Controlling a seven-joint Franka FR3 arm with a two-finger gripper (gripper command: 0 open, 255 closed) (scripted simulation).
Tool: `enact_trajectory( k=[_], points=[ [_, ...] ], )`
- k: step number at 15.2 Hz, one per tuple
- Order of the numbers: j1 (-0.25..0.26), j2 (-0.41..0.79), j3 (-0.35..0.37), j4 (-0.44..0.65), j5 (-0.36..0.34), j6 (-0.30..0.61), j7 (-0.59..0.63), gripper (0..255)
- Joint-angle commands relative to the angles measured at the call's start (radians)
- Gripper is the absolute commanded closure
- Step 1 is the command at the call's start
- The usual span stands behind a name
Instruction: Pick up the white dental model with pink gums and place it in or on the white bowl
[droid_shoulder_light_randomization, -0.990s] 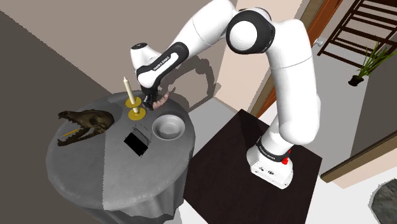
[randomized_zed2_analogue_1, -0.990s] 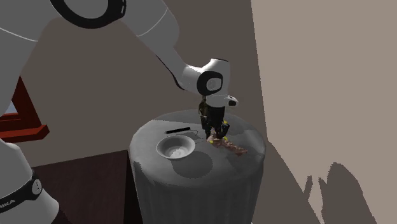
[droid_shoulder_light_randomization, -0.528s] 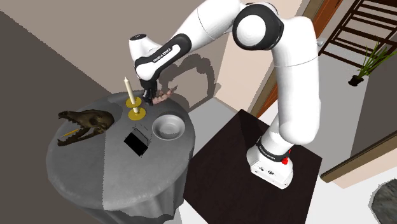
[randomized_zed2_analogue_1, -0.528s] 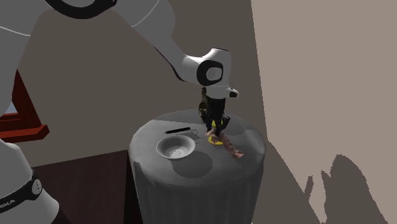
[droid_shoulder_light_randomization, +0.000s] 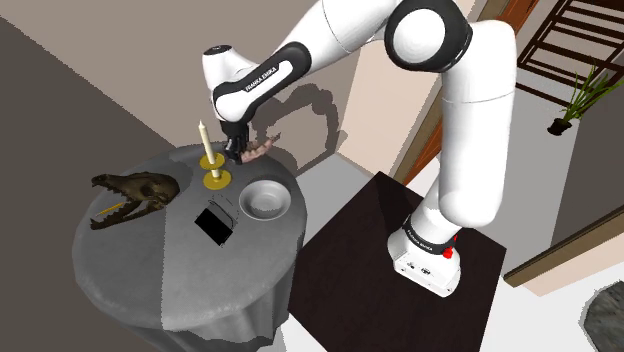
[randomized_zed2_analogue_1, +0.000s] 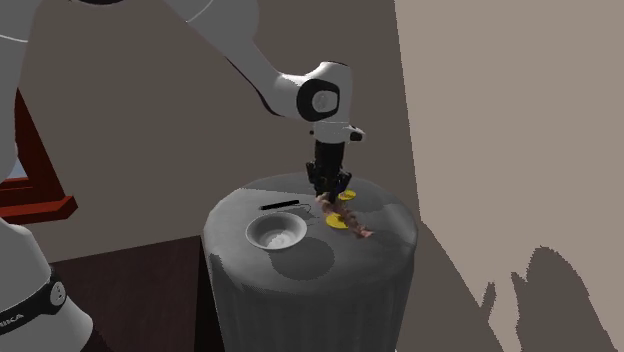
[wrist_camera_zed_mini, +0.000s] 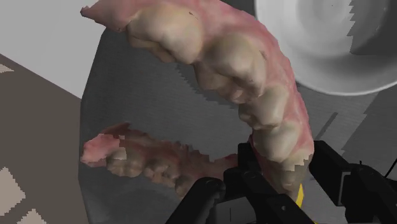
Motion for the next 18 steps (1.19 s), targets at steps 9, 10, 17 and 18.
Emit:
enact_trajectory(
  k=[9,10,17,18],
  points=[
    [0.069,-0.241,0.064,-0.387,0.031,0.144,0.134,255],
    [0.078,-0.262,0.072,-0.419,0.036,0.156,0.148,255],
    [0.109,-0.272,0.092,-0.512,0.031,0.237,0.208,255],
    [0.111,-0.260,0.089,-0.513,0.025,0.249,0.213,255]
  ],
)
